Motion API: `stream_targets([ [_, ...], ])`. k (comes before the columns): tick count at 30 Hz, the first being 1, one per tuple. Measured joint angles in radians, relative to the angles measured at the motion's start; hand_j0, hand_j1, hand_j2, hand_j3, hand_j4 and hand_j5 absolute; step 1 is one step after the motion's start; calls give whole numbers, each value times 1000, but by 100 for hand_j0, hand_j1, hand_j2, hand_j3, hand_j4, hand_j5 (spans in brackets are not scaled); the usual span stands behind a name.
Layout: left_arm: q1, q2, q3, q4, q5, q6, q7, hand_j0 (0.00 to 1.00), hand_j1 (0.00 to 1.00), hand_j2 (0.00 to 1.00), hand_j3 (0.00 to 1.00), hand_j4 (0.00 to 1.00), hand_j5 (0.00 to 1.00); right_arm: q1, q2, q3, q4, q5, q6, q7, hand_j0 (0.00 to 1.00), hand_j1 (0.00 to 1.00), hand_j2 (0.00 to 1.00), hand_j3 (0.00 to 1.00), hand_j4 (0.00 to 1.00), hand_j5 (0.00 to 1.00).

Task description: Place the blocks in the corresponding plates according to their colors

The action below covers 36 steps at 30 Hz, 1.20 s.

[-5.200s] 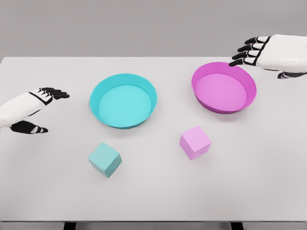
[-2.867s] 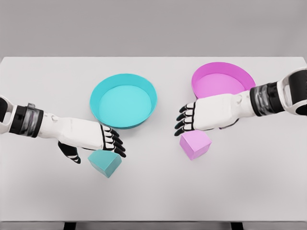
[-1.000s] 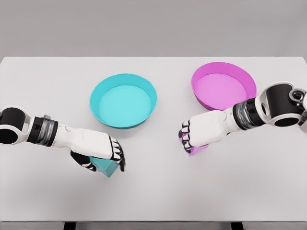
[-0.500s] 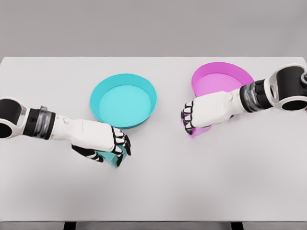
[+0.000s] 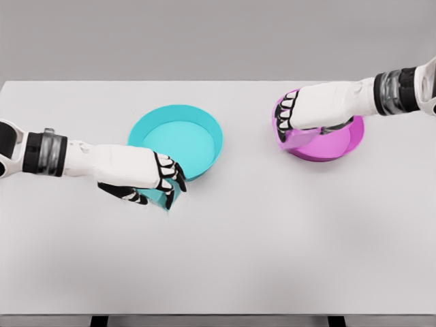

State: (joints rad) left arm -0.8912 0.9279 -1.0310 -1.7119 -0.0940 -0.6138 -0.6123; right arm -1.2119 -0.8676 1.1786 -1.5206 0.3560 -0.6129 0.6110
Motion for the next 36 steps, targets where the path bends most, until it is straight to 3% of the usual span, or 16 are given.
stream_targets([
  [2, 0, -5, 20, 16, -1, 0, 0, 53, 53, 53, 53, 53, 53, 2, 2, -5, 82, 1, -1, 0, 59, 59, 59, 59, 59, 59],
  [6, 0, -40, 59, 78, -2, 0, 0, 53, 53, 53, 53, 53, 53, 2, 11, -7, 177, 5, -1, 0, 60, 60, 60, 60, 60, 60],
  [13, -2, -152, 102, 234, -8, 0, 0, 55, 55, 55, 55, 55, 55, -6, 103, -2, 332, 36, -1, 0, 60, 60, 60, 60, 60, 60],
  [15, 0, -183, 116, 274, -9, 0, 0, 55, 55, 55, 55, 55, 55, -6, 117, -1, 360, 50, -1, 0, 65, 65, 65, 65, 65, 65],
  [16, 2, -195, 120, 291, -9, 0, 0, 56, 56, 56, 56, 56, 56, -6, 121, -1, 368, 54, -1, 0, 78, 78, 78, 78, 78, 78],
  [17, 2, -210, 123, 310, -9, 0, 0, 56, 56, 56, 56, 56, 56, -5, 124, 0, 374, 56, -1, 0, 100, 100, 100, 100, 100, 100],
  [28, 2, -402, 135, 603, -26, -1, 0, 57, 57, 57, 57, 57, 57, -38, 125, -6, 388, 47, 0, 0, 100, 100, 100, 100, 100, 100],
  [32, 2, -417, 135, 660, -28, -1, 1, 58, 58, 58, 58, 58, 58, -51, 102, -12, 387, -44, 0, 0, 100, 100, 100, 100, 100, 100],
  [35, 0, -426, 136, 679, -27, -1, 1, 63, 63, 63, 63, 63, 63, -63, 57, -25, 384, -112, 0, 0, 100, 100, 100, 100, 100, 100],
  [36, 0, -428, 136, 683, -27, 0, 1, 72, 72, 72, 72, 72, 72, -55, 45, -39, 383, -127, -1, 0, 100, 100, 100, 100, 100, 100],
])
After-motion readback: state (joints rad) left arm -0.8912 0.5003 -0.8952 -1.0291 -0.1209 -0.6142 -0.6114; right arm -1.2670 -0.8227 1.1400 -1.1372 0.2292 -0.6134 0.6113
